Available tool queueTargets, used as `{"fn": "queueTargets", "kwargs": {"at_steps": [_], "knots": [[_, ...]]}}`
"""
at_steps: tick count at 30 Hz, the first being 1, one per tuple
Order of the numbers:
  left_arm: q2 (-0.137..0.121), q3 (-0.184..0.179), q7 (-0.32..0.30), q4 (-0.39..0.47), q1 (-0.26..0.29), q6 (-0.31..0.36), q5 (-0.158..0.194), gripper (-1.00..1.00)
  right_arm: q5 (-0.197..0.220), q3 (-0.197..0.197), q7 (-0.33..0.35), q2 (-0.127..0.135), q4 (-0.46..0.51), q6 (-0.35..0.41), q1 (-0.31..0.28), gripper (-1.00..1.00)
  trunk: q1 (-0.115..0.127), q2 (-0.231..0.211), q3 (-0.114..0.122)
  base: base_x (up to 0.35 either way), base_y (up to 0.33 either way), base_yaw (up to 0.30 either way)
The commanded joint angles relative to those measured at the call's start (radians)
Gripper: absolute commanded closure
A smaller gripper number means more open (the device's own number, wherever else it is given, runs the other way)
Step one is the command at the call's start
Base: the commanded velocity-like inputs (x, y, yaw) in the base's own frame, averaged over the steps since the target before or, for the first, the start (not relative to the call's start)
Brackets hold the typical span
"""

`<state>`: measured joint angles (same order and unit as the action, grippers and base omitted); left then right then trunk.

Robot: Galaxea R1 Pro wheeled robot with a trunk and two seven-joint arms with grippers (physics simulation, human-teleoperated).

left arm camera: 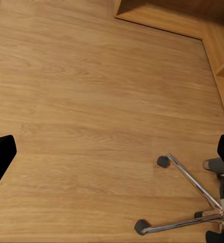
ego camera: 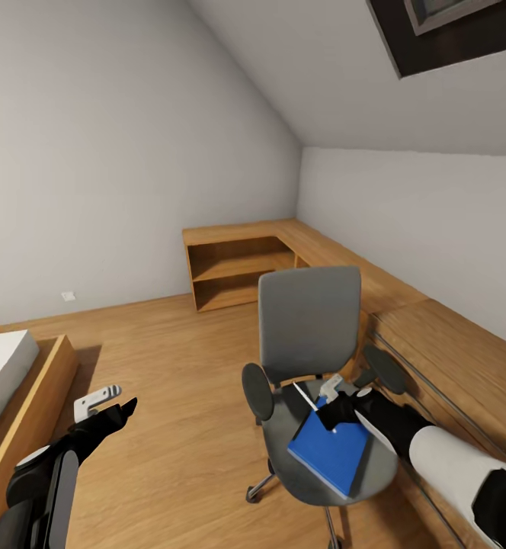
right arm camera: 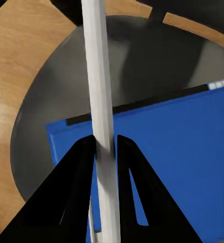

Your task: In the bedroom, organize the workspace by keeping the computer under the desk, ensuring the monitor is on the desk, placing the keyboard on the desk next to the monitor, placing the mouse on the desk next to the keyboard, moving the folder from the swivel chair onto the desk next to the mouse, stacking the notebook on top of the folder with the pen on top of the notebook, and positioning the swivel chair next to the desk.

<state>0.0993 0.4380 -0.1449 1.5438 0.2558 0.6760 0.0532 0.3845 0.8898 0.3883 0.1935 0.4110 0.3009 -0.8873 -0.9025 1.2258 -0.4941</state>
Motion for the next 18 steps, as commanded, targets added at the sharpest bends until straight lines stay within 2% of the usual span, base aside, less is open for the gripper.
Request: {"fn": "queueTargets", "kwargs": {"at_steps": [1, 4, 5, 13, 14, 18], "knots": [[0.001, 0.003, -0.003, 0.001, 0.001, 0.007, 0.005, -1.00, 0.022, 0.004, -0.015, 0.002, 0.008, 0.011, -0.001, 1.00, 0.004, -0.007, 0.002, 0.000, 0.000, 0.000], [0.001, 0.003, -0.003, 0.001, 0.001, 0.007, 0.005, -1.00, 0.061, -0.001, -0.079, 0.004, 0.020, 0.020, -0.001, 1.00, 0.015, -0.028, 0.012, 0.000, 0.000, 0.000], [0.001, 0.002, -0.003, 0.001, 0.001, 0.007, 0.005, -1.00, 0.085, -0.007, -0.133, 0.005, 0.027, 0.023, -0.001, 1.00, 0.019, -0.035, 0.015, 0.000, 0.000, 0.000], [0.000, 0.002, -0.002, 0.001, 0.001, 0.007, 0.004, -1.00, 0.173, -0.033, -0.352, 0.008, 0.083, 0.027, 0.001, 1.00, 0.050, -0.091, 0.040, 0.000, 0.000, 0.000], [0.000, 0.002, -0.002, 0.001, 0.002, 0.007, 0.004, -1.00, 0.193, -0.035, -0.394, 0.013, 0.103, 0.027, 0.001, 1.00, 0.054, -0.098, 0.043, 0.000, 0.000, 0.000], [0.000, 0.001, -0.002, 0.001, 0.001, 0.007, 0.004, -1.00, 0.235, -0.037, -0.454, 0.040, 0.164, 0.027, 0.005, 1.00, 0.069, -0.126, 0.055, 0.000, 0.000, 0.000]]}}
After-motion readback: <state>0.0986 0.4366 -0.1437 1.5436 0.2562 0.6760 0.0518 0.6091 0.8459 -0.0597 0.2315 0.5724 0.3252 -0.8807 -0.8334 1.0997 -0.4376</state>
